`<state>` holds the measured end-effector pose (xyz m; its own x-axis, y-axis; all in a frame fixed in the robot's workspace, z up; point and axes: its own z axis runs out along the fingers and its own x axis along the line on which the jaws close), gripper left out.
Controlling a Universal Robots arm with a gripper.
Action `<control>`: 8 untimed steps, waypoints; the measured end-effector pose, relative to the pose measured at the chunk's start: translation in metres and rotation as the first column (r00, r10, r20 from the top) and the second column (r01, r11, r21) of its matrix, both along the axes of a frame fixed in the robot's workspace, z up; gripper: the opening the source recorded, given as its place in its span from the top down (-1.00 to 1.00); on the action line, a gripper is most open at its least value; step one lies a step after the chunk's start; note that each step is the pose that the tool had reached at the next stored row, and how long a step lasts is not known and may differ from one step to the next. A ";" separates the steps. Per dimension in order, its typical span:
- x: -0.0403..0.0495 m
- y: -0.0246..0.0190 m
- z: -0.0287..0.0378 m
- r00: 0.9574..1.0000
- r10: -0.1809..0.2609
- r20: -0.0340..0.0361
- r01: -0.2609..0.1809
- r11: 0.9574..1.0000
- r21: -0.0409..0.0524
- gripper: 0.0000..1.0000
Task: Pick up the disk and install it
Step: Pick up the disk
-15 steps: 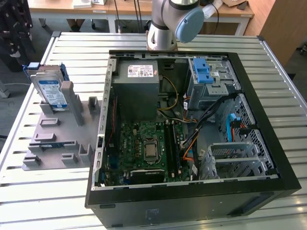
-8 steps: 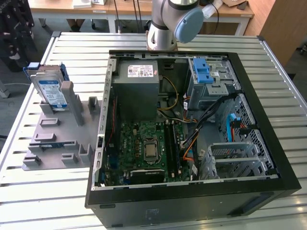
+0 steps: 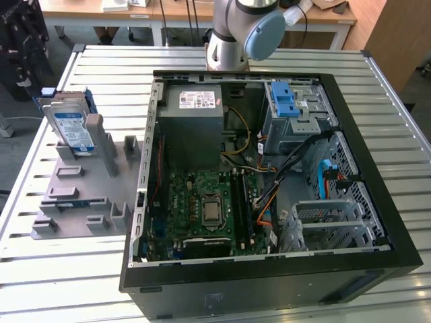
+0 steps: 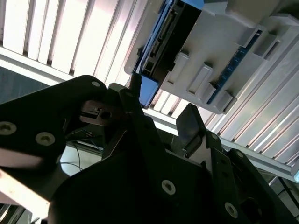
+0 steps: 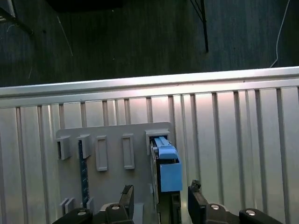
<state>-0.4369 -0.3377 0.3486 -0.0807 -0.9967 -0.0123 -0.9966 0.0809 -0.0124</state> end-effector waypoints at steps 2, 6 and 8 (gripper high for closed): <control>-0.0010 0.0004 -0.0025 1.000 0.007 0.000 -0.007 1.000 0.000 -0.15; -0.0021 0.0016 -0.0070 1.000 0.007 0.000 -0.007 1.000 -0.001 -0.15; -0.0023 0.0028 -0.0087 1.000 0.007 0.000 -0.007 1.000 -0.001 -0.15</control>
<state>-0.4392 -0.3349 0.3399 -0.0734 -0.9972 -0.0111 -0.9972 0.0736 -0.0123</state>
